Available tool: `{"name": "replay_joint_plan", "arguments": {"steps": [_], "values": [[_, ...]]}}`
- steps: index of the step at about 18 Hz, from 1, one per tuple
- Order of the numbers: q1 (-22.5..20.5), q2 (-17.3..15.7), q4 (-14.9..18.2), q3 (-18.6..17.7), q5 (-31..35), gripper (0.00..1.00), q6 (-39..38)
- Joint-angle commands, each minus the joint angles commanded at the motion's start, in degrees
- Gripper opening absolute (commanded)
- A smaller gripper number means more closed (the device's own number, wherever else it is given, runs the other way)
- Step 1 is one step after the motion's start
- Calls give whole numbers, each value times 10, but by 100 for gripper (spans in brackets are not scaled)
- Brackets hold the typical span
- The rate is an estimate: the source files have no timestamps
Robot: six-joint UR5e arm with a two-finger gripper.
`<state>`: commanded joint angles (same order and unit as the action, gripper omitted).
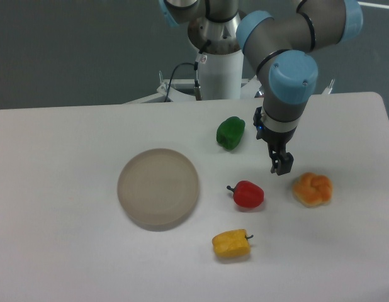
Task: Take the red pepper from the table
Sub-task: 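Move the gripper from beside the orange roll toward the red pepper, then lower the open gripper over the red pepper and close on it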
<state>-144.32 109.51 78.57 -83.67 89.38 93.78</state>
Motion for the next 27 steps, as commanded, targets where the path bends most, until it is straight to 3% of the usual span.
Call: {"name": "replay_joint_plan", "arguments": {"steps": [4, 10, 20, 22, 27], "values": [[-6, 4, -7, 4, -1, 100, 2], [0, 40, -66, 0, -11, 100, 3], [22, 89, -70, -4, -25, 100, 162], [32, 95, -73, -19, -35, 100, 166], [45, 115, -137, -46, -35, 100, 167]]}}
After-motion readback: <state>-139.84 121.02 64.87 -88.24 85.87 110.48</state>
